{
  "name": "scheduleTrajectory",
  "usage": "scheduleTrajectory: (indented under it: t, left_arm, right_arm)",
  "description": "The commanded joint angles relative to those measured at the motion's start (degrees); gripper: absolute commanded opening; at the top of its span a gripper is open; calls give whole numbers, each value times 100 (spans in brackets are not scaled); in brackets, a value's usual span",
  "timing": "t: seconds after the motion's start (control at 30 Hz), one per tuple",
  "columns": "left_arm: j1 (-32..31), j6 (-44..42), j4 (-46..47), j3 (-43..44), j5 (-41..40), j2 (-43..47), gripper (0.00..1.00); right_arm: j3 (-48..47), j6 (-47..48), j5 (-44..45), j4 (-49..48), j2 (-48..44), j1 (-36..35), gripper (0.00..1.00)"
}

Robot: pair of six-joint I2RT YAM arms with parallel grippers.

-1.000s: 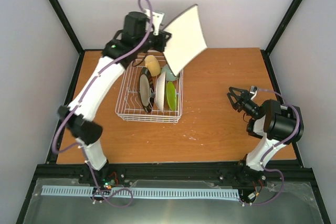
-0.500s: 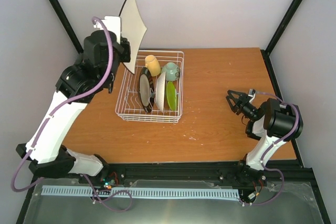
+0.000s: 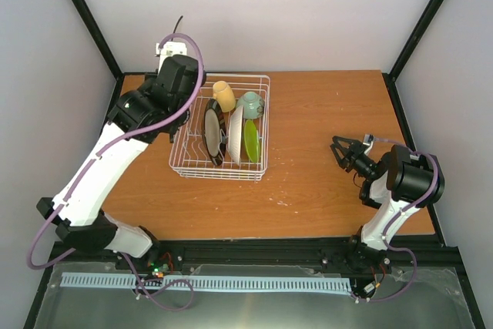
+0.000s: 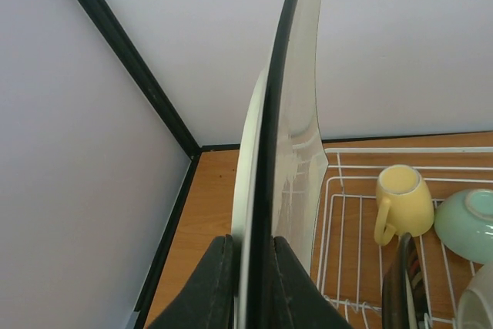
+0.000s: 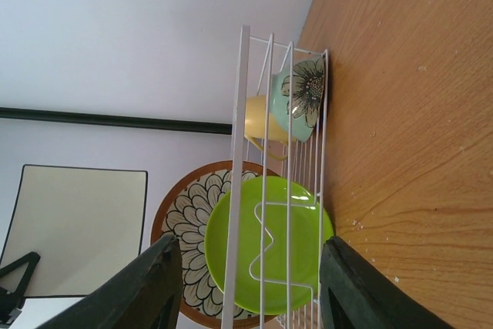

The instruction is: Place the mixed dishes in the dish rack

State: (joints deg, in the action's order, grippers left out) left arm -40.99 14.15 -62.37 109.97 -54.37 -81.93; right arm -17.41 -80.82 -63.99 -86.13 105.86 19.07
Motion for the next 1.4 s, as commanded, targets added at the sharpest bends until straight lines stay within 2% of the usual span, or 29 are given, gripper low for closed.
scheduleTrajectory:
  t: [0.0,0.17,0.3,0.73,1.37]
  left_arm:
    - [-48,206,892,-323,-641,388,1]
    - [75,476,1584,-1692,-128,869,1]
    - [207,936,1610,-2151,285,990,1]
    - [311,614,3186,-3916,377,1612,1]
    - [487,-201,4823,-4911,223,1641,1]
  right_arm:
    - [73,137,-17,-998,14,-44,49]
    - [130,166,-22,-1002,13,-44,48]
    - [163,189,-17,-1002,-12,-44,47]
    - [287,292,-35,-998,-56,-44,42]
    - [328,365,-19,-1002,-16,-43,38]
